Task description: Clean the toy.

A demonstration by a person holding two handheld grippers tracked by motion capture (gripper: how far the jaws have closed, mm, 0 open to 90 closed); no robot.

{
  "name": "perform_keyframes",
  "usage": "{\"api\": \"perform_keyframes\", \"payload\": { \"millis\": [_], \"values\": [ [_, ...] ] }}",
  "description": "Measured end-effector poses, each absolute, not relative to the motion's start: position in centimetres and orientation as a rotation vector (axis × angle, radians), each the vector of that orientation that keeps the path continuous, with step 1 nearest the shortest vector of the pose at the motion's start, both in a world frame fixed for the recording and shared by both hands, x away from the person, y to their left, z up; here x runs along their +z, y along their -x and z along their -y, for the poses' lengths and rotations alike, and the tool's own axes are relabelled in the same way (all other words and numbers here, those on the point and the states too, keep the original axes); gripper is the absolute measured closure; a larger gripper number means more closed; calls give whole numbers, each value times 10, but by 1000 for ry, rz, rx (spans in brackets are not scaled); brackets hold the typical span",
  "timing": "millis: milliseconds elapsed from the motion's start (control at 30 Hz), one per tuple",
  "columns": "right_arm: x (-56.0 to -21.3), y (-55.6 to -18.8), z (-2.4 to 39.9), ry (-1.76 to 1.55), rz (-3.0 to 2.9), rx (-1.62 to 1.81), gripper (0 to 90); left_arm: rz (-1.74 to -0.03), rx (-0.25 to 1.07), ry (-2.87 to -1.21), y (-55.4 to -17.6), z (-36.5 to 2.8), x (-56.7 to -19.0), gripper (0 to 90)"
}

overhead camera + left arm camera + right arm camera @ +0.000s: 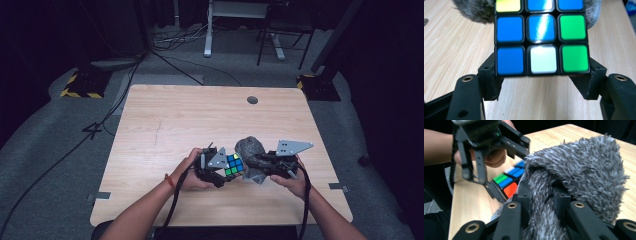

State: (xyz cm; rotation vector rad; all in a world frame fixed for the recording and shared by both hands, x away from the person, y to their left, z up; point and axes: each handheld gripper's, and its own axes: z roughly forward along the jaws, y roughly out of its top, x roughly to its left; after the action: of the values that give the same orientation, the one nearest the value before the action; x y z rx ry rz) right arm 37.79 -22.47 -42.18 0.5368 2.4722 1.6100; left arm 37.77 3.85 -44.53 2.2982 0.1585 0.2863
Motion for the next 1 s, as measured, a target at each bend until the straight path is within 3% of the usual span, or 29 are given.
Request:
{"api": "perform_keyframes", "payload": {
  "millis": [733, 1000],
  "values": [
    [-433, -380, 228, -565, -2560, 1378, 736, -138, 254, -2236, -377, -48, -435, 337],
    [-427, -381, 225, -565, -2485, 1472, 736, -134, 256, -2266, -377, -44, -439, 336]
  ]
}}
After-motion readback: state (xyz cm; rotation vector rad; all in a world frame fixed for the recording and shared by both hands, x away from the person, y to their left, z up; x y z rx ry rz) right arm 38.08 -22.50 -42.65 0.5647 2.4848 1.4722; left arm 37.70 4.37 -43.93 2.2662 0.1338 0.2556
